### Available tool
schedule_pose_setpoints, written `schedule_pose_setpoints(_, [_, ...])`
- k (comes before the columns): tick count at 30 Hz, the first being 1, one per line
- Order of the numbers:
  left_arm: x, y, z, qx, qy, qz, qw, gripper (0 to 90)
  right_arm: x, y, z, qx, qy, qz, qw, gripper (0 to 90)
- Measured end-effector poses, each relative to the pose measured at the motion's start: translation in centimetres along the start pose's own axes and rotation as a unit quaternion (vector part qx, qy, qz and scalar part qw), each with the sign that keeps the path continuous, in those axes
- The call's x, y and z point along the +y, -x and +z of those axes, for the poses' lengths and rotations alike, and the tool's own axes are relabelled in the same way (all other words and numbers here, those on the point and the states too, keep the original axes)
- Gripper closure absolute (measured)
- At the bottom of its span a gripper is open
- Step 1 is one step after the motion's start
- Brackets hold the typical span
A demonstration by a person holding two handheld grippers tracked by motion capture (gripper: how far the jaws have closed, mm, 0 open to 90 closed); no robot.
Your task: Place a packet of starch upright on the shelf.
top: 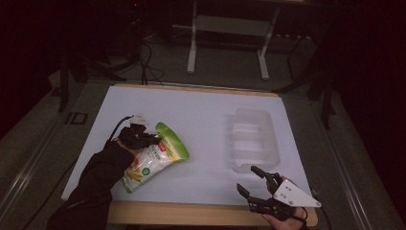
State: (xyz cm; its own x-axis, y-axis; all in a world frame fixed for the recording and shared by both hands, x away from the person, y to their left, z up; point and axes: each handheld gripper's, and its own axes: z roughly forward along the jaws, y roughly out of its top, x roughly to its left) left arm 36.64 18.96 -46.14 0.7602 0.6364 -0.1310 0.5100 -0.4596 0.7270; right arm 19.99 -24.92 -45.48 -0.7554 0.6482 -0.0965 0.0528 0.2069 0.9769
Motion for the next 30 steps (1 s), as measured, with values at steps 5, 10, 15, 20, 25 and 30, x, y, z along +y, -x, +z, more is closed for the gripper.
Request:
schedule_pose_setpoints(5, [0.9,1.1,-0.7,-0.009,0.018,0.009,0.9998,83.7,0.0,0.2,-0.1,-0.003,0.000,0.008,1.0000,29.2])
schedule_pose_setpoints(10, [1.8,2.0,-1.4,-0.023,0.047,0.012,0.9985,83.9,0.0,0.5,-0.1,-0.008,0.001,0.015,0.9999,30.3])
schedule_pose_setpoints(15, [2.7,3.2,-1.5,-0.034,0.072,0.017,0.9967,83.9,0.0,0.5,-0.2,-0.010,0.003,0.014,0.9998,30.3])
schedule_pose_setpoints(20, [3.5,4.5,-1.5,-0.033,0.103,0.022,0.9939,83.9,0.0,0.5,-0.2,-0.011,0.003,0.013,0.9999,30.6])
schedule_pose_setpoints(25, [4.2,5.7,-1.4,-0.045,0.130,0.022,0.9902,83.9,0.2,0.4,-0.3,-0.014,0.003,0.010,0.9998,31.0])
schedule_pose_setpoints(30, [4.9,6.7,-1.1,-0.063,0.151,0.020,0.9864,83.9,0.4,0.6,-0.5,-0.015,0.004,0.011,0.9998,33.6])
